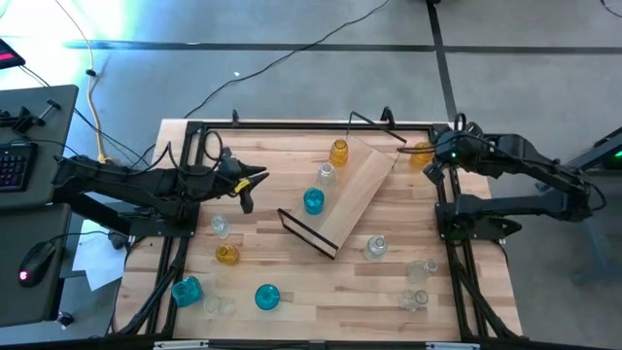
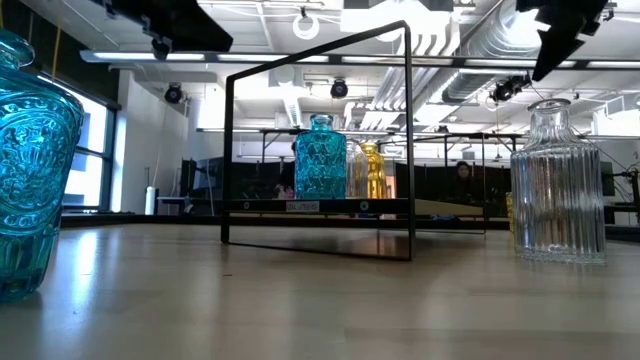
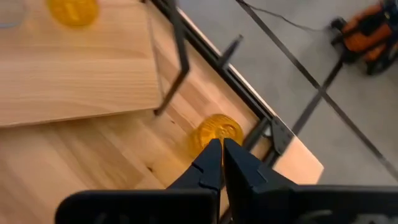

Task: Sort vases onto shelf
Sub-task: Put the top yellow vase on the shelf and align with the other yellow vase

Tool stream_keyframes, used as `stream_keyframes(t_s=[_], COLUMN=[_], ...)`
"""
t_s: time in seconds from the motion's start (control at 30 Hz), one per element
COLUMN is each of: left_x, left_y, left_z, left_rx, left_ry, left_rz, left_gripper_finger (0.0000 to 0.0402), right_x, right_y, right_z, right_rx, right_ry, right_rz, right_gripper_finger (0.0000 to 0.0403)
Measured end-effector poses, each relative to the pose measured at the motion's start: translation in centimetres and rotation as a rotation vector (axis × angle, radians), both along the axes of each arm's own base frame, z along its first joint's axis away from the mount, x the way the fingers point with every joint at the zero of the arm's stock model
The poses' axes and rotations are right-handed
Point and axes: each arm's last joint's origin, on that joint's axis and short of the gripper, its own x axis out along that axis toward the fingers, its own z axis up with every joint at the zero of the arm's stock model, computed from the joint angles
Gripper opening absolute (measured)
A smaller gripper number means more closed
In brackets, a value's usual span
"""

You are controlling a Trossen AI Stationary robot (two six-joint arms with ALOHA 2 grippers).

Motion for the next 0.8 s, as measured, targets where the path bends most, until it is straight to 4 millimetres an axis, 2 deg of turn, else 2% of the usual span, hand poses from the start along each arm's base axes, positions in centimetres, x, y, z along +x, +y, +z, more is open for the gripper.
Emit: stream_keyframes(t_s=[0.17, 0.27, 0.63, 0.8], left_x=[0.3, 0.4, -0.1, -0.4], left_y=[0.2, 0.7, 5.4, 6.5], left_z=[-0.1, -0.1, 0.9, 0.6], left_rx=[-0.002, 0.034, 0.12, 0.115], left_ry=[0.0, 0.01, -0.035, 0.0], left_rz=[-0.005, 0.052, 0.325, 0.322], left_gripper_finger=[0.0071, 0.0071, 0.0071, 0.0071], right_x=[-0.4, -0.6, -0.2, 0.5], right_y=[-0.9, -1.5, -3.6, -5.3], right_z=[-0.1, -0.2, -1.1, -2.0], right_rx=[0.036, 0.081, 0.298, 0.346], right_ry=[0.013, 0.016, 0.015, 0.088], right_rz=[-0.051, -0.065, -0.068, -0.073], right_gripper_finger=[0.0, 0.0, 0.0, 0.0])
